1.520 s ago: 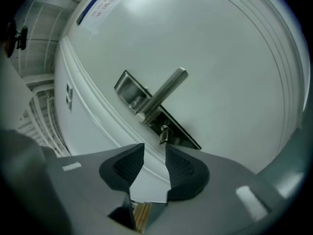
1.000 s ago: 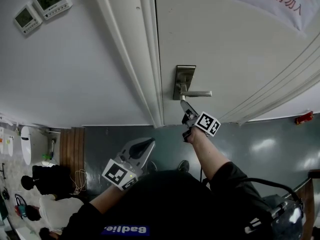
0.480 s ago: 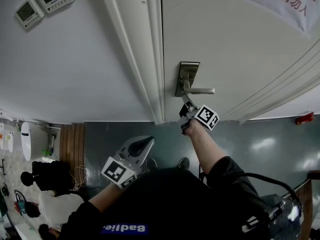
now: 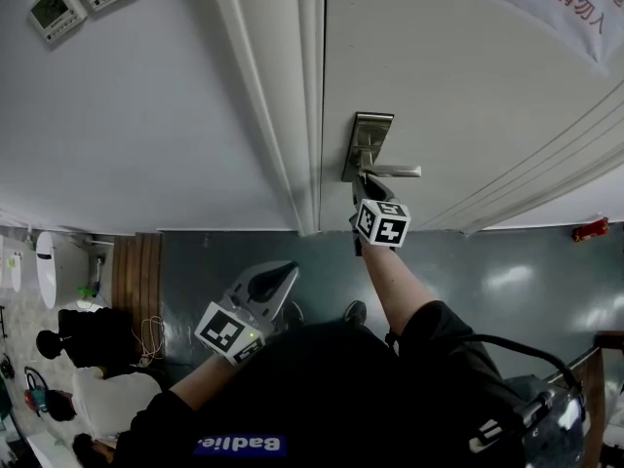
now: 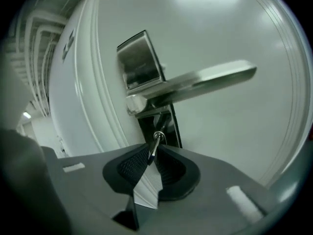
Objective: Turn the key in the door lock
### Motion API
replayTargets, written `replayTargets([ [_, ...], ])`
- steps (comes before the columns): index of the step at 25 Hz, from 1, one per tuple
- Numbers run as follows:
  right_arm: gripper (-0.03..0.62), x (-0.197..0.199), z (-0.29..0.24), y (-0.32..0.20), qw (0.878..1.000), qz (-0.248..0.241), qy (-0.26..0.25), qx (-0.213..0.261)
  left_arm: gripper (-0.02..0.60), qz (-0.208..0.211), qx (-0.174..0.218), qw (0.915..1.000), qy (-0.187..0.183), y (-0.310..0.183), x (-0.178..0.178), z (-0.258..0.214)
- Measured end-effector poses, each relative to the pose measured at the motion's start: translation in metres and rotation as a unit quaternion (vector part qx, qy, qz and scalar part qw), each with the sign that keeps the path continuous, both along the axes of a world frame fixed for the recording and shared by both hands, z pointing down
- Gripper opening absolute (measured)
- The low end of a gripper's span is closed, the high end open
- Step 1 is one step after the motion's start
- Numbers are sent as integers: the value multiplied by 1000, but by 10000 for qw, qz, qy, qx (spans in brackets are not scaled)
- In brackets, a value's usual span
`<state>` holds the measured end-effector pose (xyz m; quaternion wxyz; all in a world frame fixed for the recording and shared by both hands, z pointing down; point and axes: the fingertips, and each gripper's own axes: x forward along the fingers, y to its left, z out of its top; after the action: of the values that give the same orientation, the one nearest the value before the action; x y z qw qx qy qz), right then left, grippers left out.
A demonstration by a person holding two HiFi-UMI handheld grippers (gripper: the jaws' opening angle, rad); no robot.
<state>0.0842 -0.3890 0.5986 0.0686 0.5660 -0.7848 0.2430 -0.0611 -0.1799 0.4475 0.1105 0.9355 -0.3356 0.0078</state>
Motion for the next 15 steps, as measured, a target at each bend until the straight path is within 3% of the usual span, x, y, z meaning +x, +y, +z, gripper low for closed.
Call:
replayTargets([
  [3,55,-2,-1,0,9963,-99,843,120,-6,17,-52,10000,-32,2,-2,4],
  [8,57,-5,-1,1,9853,-207,1681,207,-6,78,-74,9999,-20,5,-2,6],
  [15,60,-8,0,1,9516,-479,3011,384,-6,107,-76,9999,-51,6,-5,7],
])
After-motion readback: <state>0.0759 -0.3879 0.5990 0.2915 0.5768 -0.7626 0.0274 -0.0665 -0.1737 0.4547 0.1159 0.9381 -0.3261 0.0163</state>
